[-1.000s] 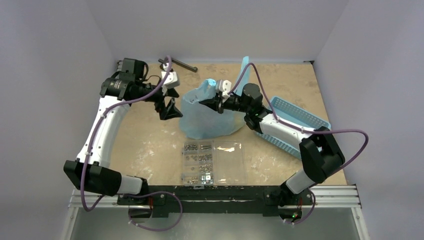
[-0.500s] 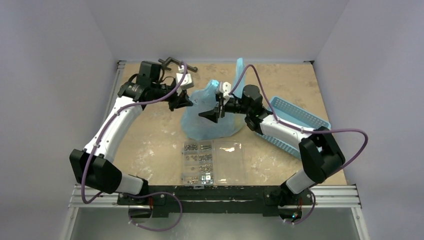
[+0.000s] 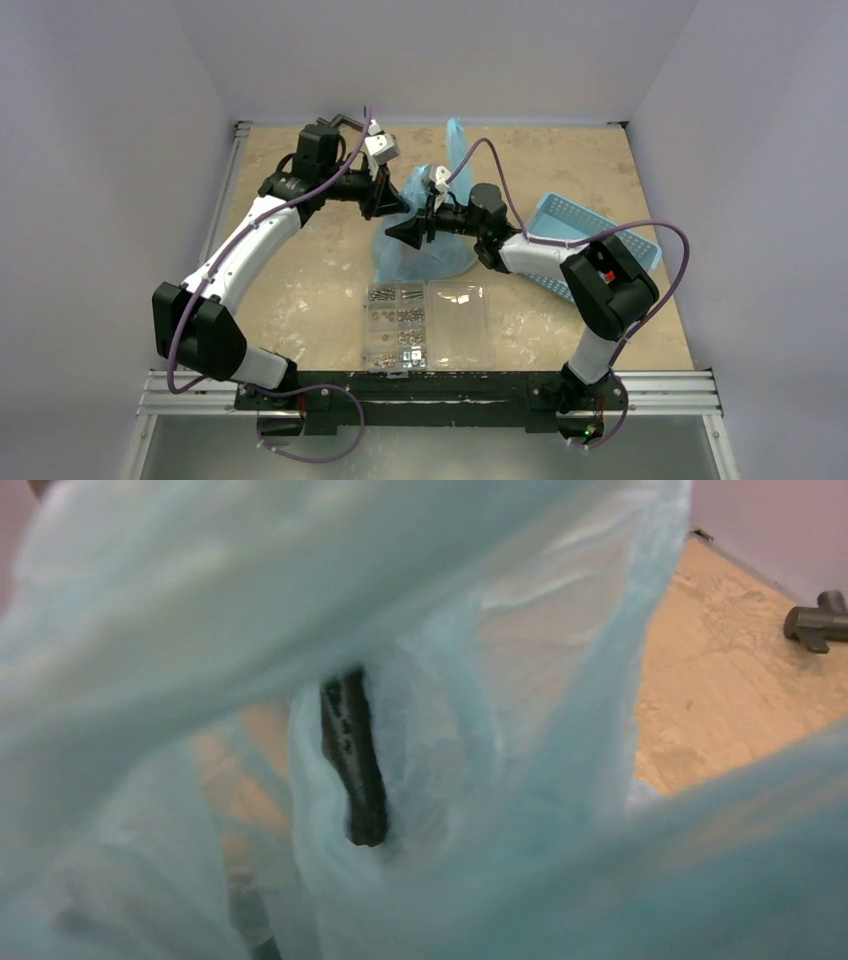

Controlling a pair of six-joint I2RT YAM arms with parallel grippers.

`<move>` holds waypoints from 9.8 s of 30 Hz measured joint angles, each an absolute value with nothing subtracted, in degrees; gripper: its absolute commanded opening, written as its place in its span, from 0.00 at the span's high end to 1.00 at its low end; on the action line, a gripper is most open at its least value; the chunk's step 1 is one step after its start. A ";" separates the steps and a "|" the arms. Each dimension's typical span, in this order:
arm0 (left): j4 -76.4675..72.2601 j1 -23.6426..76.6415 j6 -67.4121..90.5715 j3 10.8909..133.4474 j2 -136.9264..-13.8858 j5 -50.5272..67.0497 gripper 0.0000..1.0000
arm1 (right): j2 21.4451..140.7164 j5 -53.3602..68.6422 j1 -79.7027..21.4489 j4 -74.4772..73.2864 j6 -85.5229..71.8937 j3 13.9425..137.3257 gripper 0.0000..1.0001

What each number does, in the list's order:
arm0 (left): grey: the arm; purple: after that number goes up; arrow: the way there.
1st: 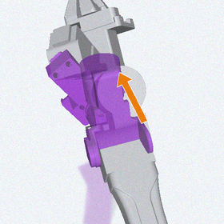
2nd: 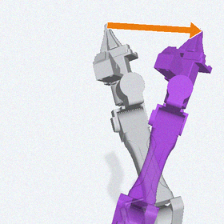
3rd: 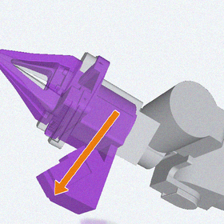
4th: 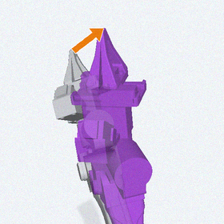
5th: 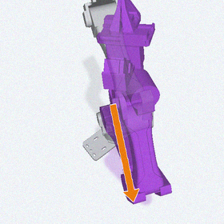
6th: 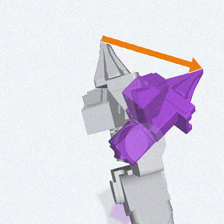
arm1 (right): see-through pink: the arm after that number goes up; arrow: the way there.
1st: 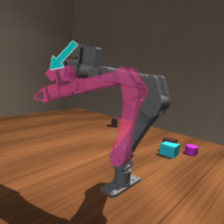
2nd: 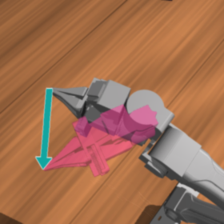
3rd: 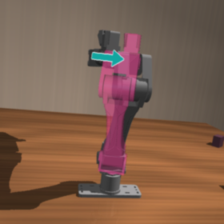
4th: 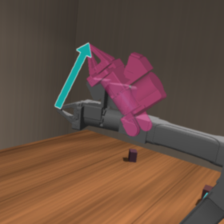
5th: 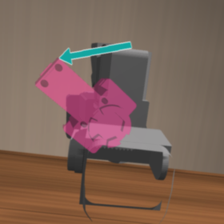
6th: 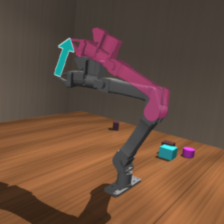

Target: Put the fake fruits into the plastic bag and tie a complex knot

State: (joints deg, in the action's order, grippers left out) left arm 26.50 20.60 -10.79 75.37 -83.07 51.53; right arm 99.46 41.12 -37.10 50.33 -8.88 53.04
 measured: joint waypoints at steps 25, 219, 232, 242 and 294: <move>32.34 18.79 0.62 93.14 -90.72 51.88 0.24 | 98.59 40.10 -37.08 50.04 -1.19 51.07 0.89; 62.26 24.47 -64.84 105.49 -106.24 41.69 0.86 | 108.40 53.65 -20.67 -7.40 6.37 76.29 0.78; 47.37 15.84 -40.99 91.90 -91.35 52.40 0.33 | 107.00 53.47 -20.12 -9.37 8.47 77.34 1.00; 9.96 12.08 -2.33 77.87 -86.80 57.06 0.50 | 104.07 54.15 -19.84 -8.12 8.36 76.51 1.00; 16.14 27.79 -21.85 75.75 -86.15 40.42 1.00 | 104.88 63.59 -18.24 -13.08 6.85 79.85 0.42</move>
